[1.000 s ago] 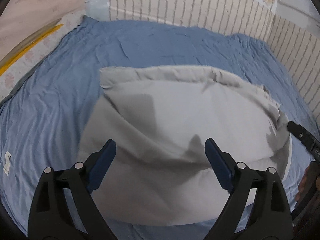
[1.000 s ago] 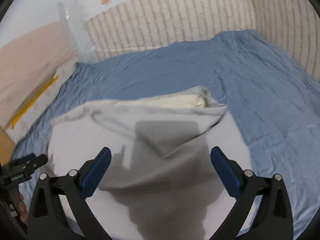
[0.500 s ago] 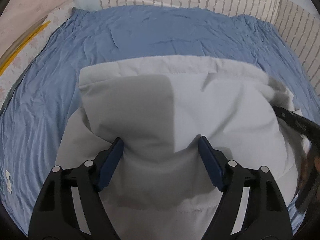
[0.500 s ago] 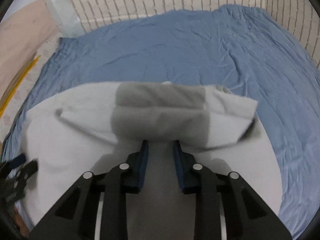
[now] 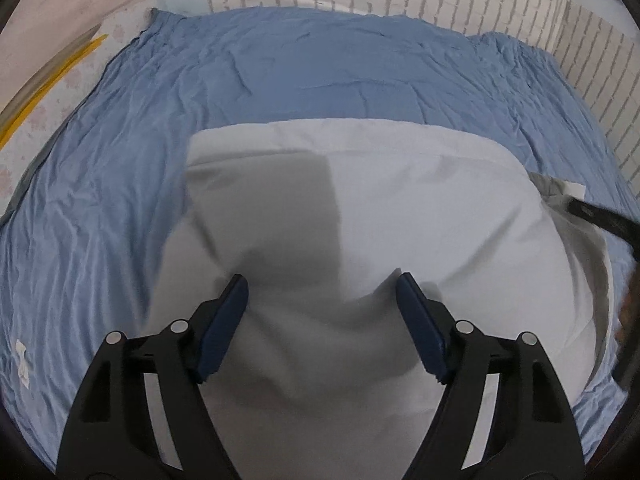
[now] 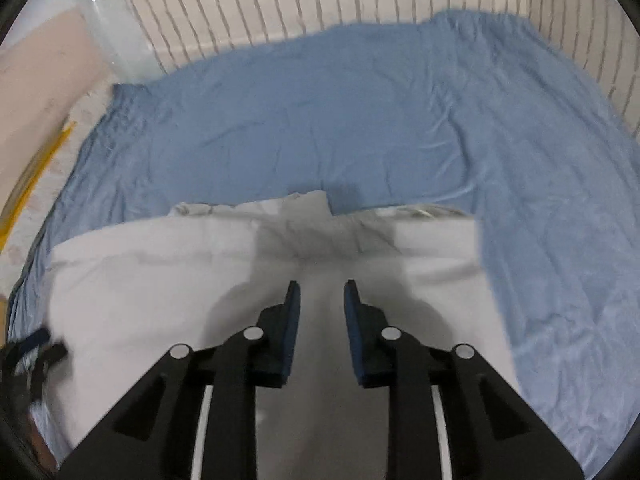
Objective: Fold large clothes
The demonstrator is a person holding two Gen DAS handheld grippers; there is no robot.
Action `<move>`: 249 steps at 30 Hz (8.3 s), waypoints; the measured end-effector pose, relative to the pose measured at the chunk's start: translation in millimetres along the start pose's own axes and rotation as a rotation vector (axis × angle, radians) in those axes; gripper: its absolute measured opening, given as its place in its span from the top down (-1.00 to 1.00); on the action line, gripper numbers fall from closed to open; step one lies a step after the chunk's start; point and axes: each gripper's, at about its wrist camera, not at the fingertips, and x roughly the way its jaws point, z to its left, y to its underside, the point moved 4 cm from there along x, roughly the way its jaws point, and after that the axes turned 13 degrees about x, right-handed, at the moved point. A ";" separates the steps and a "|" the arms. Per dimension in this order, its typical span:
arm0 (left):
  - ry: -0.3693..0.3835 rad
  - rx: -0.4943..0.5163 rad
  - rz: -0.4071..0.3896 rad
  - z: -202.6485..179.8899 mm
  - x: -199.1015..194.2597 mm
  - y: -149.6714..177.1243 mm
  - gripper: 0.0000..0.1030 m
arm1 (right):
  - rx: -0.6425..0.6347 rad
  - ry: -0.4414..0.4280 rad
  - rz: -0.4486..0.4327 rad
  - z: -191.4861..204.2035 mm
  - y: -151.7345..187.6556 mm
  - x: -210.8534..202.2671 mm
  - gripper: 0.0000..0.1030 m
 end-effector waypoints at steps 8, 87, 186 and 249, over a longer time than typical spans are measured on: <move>-0.036 -0.017 0.043 27.6 0.2 27.6 -0.40 | 0.008 0.087 -0.058 -44.9 71.5 -53.8 0.38; -0.072 -0.018 0.191 18.9 77.5 86.6 -0.48 | -0.042 0.113 0.102 -73.3 123.8 1.3 0.38; 0.221 0.042 0.106 1.3 110.5 95.1 -0.60 | -0.104 0.069 0.071 -63.9 148.8 -2.3 0.01; 0.033 0.194 -0.157 -92.0 -82.9 114.0 -0.94 | 0.196 0.375 -0.138 -306.5 123.2 -146.4 -0.96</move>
